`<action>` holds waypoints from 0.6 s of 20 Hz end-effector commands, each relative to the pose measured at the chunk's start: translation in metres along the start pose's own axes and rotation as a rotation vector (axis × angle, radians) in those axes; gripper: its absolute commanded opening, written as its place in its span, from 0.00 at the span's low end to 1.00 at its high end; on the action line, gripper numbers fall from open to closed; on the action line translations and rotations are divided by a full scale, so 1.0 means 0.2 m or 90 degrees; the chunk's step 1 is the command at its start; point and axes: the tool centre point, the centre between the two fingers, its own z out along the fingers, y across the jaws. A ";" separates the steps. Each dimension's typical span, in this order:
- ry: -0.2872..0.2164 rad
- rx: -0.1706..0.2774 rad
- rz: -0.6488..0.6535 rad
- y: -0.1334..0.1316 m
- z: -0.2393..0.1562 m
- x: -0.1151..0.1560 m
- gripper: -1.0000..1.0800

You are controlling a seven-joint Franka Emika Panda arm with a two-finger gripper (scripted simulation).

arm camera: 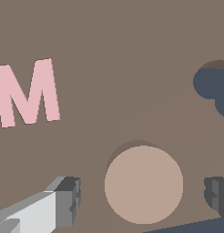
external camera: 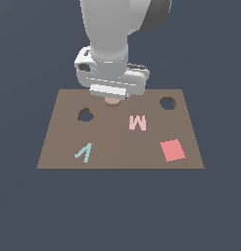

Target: Insert a designated object into the corresponding slot on a board.

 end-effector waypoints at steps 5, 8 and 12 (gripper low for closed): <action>0.006 0.000 0.011 0.02 0.05 -0.03 0.96; 0.005 0.000 0.011 0.02 0.05 -0.03 0.96; 0.005 0.000 0.011 0.02 0.08 -0.03 0.96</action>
